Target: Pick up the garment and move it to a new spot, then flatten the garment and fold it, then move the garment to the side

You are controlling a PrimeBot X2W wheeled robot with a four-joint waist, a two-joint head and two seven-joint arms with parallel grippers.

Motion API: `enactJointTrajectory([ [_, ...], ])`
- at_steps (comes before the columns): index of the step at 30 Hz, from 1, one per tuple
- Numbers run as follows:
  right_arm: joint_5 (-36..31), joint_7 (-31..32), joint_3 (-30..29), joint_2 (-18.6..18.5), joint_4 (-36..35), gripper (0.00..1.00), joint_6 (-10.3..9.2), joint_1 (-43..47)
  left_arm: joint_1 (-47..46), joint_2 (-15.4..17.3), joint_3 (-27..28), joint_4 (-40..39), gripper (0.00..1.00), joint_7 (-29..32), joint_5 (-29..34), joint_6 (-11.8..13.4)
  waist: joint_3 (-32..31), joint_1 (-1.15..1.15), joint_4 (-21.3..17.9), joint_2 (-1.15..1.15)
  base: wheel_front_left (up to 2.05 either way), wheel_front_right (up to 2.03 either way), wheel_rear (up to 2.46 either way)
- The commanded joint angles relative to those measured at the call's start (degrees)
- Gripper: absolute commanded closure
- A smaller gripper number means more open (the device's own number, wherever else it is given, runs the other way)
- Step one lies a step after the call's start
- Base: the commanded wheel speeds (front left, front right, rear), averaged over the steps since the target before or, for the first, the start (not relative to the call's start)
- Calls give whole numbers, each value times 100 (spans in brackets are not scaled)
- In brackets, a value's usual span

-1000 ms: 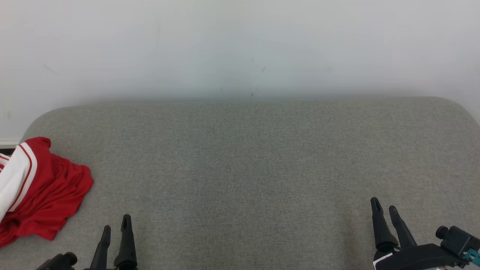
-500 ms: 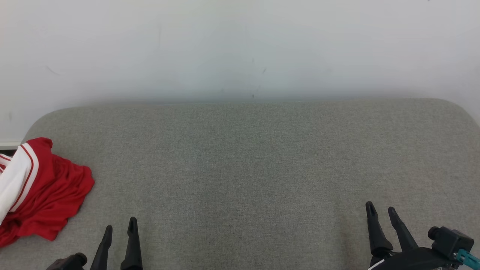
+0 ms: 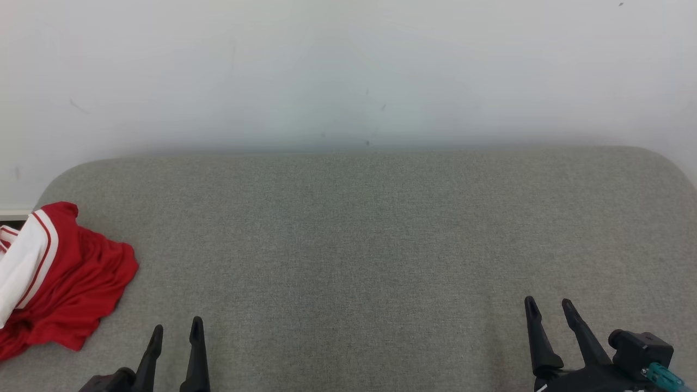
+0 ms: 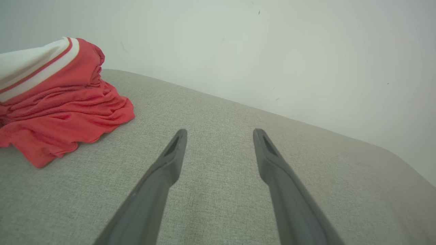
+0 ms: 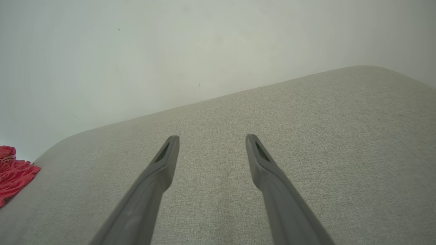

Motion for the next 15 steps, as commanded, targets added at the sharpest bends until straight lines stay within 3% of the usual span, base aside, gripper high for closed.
enactJointTrajectory([
  [1,-205,-41,-7,-6,-66,0,-8,33,57,18,-19,-31,0,-61,185,-30,-9,0,5,0,0,0,0],
  [15,-1029,-68,-43,33,-110,0,-9,142,125,13,-76,-35,0,-218,804,-39,-76,0,27,0,0,0,0],
])
